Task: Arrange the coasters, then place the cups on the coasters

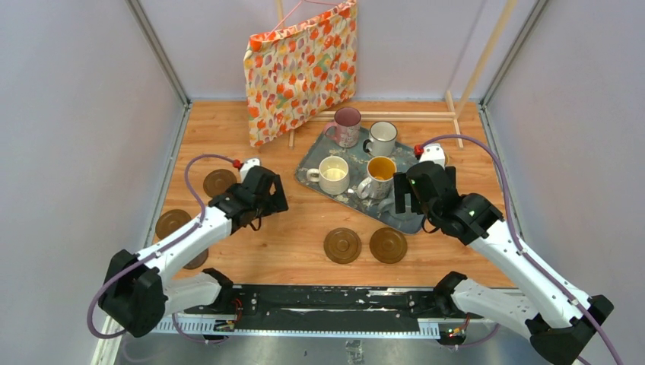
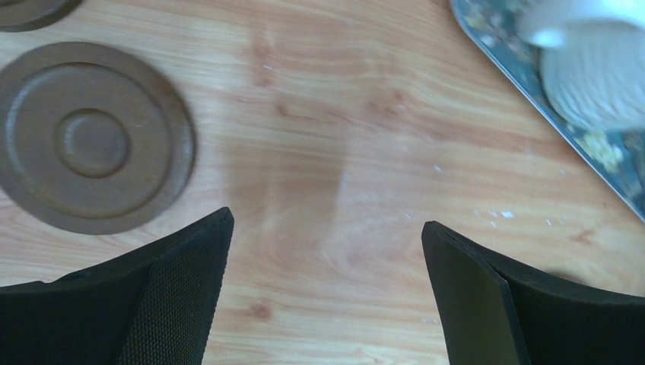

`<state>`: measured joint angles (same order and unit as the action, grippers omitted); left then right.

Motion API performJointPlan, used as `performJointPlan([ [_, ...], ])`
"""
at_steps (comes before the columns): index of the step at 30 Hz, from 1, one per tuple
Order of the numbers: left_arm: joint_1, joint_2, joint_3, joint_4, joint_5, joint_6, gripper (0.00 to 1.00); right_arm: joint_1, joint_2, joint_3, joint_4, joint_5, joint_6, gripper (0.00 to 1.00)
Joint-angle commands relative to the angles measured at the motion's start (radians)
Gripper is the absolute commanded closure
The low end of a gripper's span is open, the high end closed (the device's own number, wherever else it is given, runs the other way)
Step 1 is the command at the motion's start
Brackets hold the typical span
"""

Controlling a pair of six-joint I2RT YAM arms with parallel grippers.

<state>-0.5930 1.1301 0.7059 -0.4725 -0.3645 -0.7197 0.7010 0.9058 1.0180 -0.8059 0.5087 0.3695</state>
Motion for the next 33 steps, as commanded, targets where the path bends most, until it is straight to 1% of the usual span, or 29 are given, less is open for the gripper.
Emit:
performJointPlan([
  [1,0.155,0.014,-0.035,0.025,0.07,0.042,0.0,0.014,-0.004,-0.017,0.004,0.014,-0.011,0.0],
  [3,0.215,0.026,-0.046,0.041,0.094,0.048,0.0,0.015,-0.007,-0.019,0.004,0.014,-0.014,0.0],
  [5,0.26,0.042,-0.048,0.05,0.09,0.053,0.0,0.014,-0.009,-0.021,0.004,0.015,-0.016,0.0],
  [7,0.299,0.064,-0.044,0.058,0.083,0.052,0.0,0.014,-0.012,-0.026,0.005,0.014,-0.018,0.0],
  [12,0.378,0.149,-0.043,0.109,0.117,0.034,0.0,0.015,-0.012,-0.031,0.005,0.014,-0.021,0.0],
  [18,0.389,0.219,-0.059,0.156,0.123,0.019,0.0,0.014,-0.026,-0.039,0.005,0.017,-0.026,0.0],
  [24,0.387,0.235,-0.09,0.177,0.196,0.014,0.0,0.014,-0.027,-0.048,0.006,0.02,-0.025,0.0],
  [26,0.36,0.218,-0.12,0.191,0.216,0.005,0.0,0.015,-0.025,-0.05,0.009,0.019,-0.026,0.0],
  [28,0.295,0.202,-0.14,0.184,0.197,-0.008,0.0,0.015,-0.017,-0.052,0.018,0.02,-0.029,0.0],
  [31,0.169,0.194,-0.169,0.186,0.176,-0.045,0.0,0.014,-0.004,-0.048,0.029,0.02,-0.031,0.0],
  [33,0.061,0.201,-0.173,0.178,0.153,-0.077,0.0,0.014,0.005,-0.042,0.036,0.019,-0.033,0.0],
])
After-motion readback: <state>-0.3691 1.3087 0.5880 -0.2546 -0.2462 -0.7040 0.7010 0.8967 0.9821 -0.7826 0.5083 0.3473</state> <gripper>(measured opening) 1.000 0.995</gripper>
